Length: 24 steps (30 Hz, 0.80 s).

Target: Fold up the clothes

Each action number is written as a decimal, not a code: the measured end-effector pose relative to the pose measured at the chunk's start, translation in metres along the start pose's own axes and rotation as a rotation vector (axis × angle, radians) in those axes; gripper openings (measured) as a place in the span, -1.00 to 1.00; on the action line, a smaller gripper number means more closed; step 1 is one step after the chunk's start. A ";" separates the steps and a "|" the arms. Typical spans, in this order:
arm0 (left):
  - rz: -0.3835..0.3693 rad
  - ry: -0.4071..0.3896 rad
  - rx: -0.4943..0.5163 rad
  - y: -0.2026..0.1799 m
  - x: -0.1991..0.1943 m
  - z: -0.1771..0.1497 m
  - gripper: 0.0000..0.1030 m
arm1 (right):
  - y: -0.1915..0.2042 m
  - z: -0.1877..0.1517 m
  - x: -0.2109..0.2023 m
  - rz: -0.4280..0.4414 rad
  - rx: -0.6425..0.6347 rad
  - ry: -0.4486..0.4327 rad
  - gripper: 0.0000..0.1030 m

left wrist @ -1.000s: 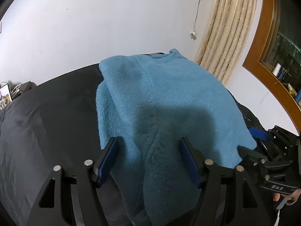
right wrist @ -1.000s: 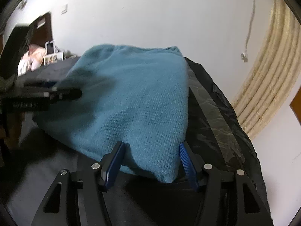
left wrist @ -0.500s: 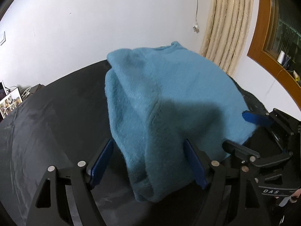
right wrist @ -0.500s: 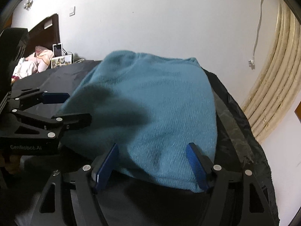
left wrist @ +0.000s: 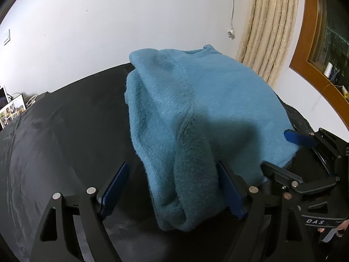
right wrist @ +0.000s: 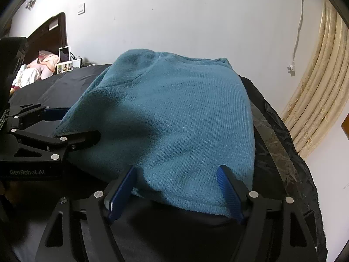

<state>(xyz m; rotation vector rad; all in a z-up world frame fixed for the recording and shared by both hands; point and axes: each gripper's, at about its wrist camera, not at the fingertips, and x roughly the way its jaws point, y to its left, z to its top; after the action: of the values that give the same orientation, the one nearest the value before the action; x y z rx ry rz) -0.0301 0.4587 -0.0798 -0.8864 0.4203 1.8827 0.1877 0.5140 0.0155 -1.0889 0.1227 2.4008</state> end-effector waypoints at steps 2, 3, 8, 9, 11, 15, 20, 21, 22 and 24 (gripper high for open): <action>0.005 0.000 -0.001 0.000 0.000 -0.001 0.65 | 0.000 0.000 0.000 0.001 0.001 0.001 0.52; 0.010 0.000 0.002 -0.001 0.000 -0.001 0.66 | 0.000 0.000 0.000 -0.001 0.000 0.001 0.53; 0.042 -0.004 0.016 -0.005 0.000 -0.002 0.71 | 0.000 0.000 0.001 -0.003 -0.004 0.002 0.54; 0.047 -0.003 0.017 -0.006 0.000 -0.002 0.72 | 0.000 0.000 0.001 -0.004 -0.004 0.002 0.54; 0.055 0.003 0.008 -0.004 0.002 -0.002 0.80 | 0.000 0.000 0.001 -0.007 -0.006 0.002 0.54; 0.069 0.010 -0.006 -0.003 0.004 -0.002 0.90 | 0.002 0.000 0.001 -0.014 -0.007 0.003 0.55; 0.082 0.011 -0.004 -0.004 0.005 -0.002 0.92 | -0.001 0.009 -0.011 -0.032 0.035 -0.013 0.55; 0.083 0.012 -0.005 -0.004 0.006 -0.002 0.93 | -0.003 0.012 -0.012 -0.036 0.045 -0.021 0.55; 0.085 0.013 -0.007 -0.004 0.006 -0.002 0.95 | -0.005 0.015 -0.012 -0.040 0.054 -0.023 0.55; 0.086 0.017 -0.015 -0.004 0.007 -0.001 0.98 | -0.009 0.020 -0.009 -0.045 0.073 -0.021 0.55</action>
<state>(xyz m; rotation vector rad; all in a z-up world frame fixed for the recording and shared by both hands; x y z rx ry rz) -0.0280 0.4640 -0.0857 -0.9082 0.4614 1.9598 0.1832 0.5244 0.0366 -1.0221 0.1749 2.3480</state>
